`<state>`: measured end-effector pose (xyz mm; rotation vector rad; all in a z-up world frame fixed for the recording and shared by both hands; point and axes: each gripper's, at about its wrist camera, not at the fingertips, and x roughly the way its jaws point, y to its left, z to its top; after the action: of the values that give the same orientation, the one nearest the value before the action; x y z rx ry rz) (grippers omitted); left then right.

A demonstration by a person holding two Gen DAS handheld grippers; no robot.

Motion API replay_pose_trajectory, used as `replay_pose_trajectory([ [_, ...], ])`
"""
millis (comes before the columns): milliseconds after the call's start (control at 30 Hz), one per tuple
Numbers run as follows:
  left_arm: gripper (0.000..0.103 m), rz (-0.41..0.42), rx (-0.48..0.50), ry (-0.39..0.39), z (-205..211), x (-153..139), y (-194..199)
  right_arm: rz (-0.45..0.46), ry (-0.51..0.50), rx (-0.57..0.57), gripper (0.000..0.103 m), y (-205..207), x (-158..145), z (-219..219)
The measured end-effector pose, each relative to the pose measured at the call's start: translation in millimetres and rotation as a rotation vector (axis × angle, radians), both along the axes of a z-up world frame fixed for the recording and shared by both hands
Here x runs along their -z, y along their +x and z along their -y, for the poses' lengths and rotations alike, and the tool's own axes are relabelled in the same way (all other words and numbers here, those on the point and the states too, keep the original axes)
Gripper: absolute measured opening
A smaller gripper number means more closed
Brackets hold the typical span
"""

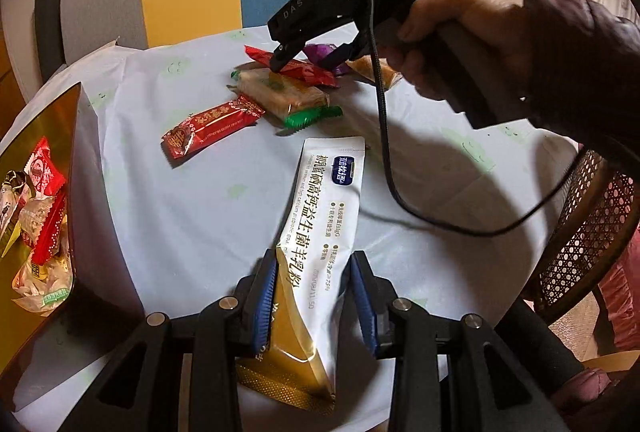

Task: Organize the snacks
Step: 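Lift the white tube with the left gripper while the right grasps the red cake packet, then carry the white tube into the gold tray and open the left gripper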

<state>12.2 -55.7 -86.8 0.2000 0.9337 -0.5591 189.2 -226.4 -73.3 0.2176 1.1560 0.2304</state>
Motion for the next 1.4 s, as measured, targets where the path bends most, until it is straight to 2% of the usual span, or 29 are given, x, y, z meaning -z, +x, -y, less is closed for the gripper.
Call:
replay_pose_trajectory([
  [100,0.036,0.000,0.000,0.004,0.6,-0.5,1.1,0.001,0.009,0.013,0.056,3.7,1.9,3.8],
  [233,0.036,-0.007,-0.004,-0.003,-0.2,0.0,5.0,0.003,-0.037,-0.065,0.047,-3.0,-3.7,-0.7],
  [333,0.037,-0.006,-0.006,0.001,-0.9,0.5,8.0,-0.039,-0.093,-0.075,0.045,-11.4,0.6,6.8],
  [500,0.037,-0.006,-0.013,0.006,1.6,0.9,7.5,-0.062,-0.164,-0.168,0.046,-44.4,1.2,3.6],
  [600,0.037,-0.003,-0.020,0.018,4.4,0.6,6.4,-0.032,-0.231,-0.202,0.049,-58.7,1.7,-7.5],
  [767,0.035,-0.005,-0.012,0.044,7.7,-0.9,8.1,0.021,-0.241,-0.159,0.050,-67.7,3.2,-12.6],
  [833,0.034,-0.015,-0.012,0.037,6.1,-1.8,10.6,0.028,-0.263,-0.163,0.043,-81.0,1.9,-13.1],
  [900,0.031,-0.035,-0.023,0.008,1.4,-2.7,13.6,0.047,-0.272,-0.176,0.042,-92.3,2.0,-17.6],
  [1000,0.031,-0.078,-0.033,-0.116,-12.3,-11.4,17.1,0.057,-0.242,-0.177,0.043,-104.7,4.8,-12.3],
  [1033,0.031,-0.070,-0.034,-0.125,-13.6,-15.5,15.9,0.052,-0.219,-0.168,0.043,-111.3,-0.4,5.4],
  [1200,0.031,-0.012,-0.056,-0.192,-27.9,-47.4,11.6,0.056,-0.243,-0.184,0.043,-109.4,-0.7,3.7],
  [1267,0.031,0.003,-0.114,-0.221,-44.6,-61.2,16.3,0.064,-0.244,-0.184,0.043,-109.6,-1.0,4.4],
  [1400,0.031,-0.005,-0.311,-0.294,-99.1,-83.9,32.3,0.073,-0.254,-0.189,0.043,-117.8,-1.4,0.3],
])
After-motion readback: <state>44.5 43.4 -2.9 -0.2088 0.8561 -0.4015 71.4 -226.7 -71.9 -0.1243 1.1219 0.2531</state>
